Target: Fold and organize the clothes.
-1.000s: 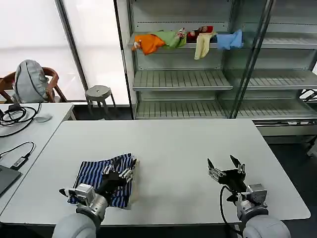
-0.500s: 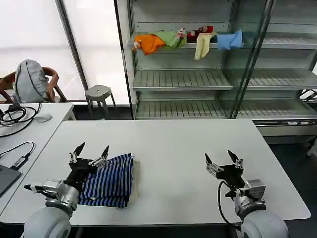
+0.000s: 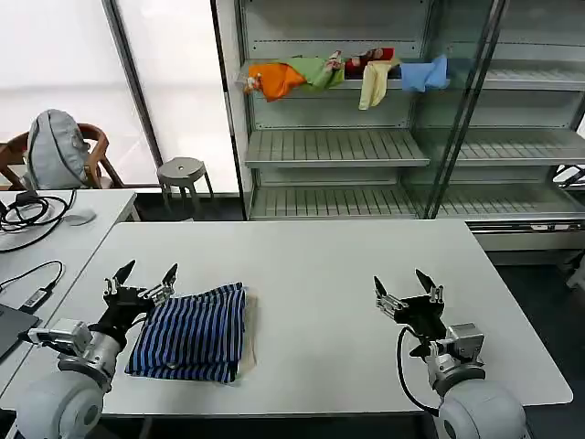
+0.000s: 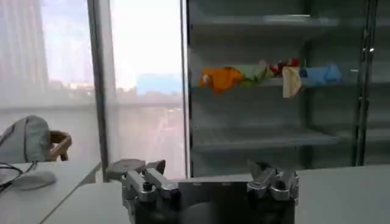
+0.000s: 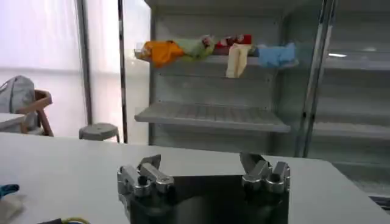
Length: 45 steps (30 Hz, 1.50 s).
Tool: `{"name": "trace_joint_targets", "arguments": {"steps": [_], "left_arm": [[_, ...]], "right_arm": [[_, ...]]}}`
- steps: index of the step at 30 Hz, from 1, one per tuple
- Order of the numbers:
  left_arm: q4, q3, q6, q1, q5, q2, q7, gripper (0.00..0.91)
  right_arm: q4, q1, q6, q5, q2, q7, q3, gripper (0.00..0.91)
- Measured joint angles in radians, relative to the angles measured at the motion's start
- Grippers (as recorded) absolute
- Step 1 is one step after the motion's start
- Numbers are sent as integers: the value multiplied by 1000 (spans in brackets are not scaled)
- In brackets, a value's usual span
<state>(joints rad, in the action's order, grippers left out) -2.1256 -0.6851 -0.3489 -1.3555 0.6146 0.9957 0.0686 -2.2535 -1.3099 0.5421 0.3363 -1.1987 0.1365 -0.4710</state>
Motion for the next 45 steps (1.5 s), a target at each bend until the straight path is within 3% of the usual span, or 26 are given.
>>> {"name": "trace_joint_targets", "arguments": {"steps": [6, 13, 34, 45], "left_arm": [[-25, -25, -71, 6, 87, 16, -42, 907], [3, -47, -92, -28, 137, 54, -43, 907], [128, -85, -97, -107, 131, 135, -19, 907], [178, -82, -43, -108, 228, 161, -35, 907]], "right_arm": [[8, 2, 0, -4, -3, -1, 5, 907], [14, 7, -1, -4, -6, -2, 6, 907], [3, -28, -2, -9, 1, -4, -16, 907], [1, -39, -2, -13, 1, -5, -23, 907]]}}
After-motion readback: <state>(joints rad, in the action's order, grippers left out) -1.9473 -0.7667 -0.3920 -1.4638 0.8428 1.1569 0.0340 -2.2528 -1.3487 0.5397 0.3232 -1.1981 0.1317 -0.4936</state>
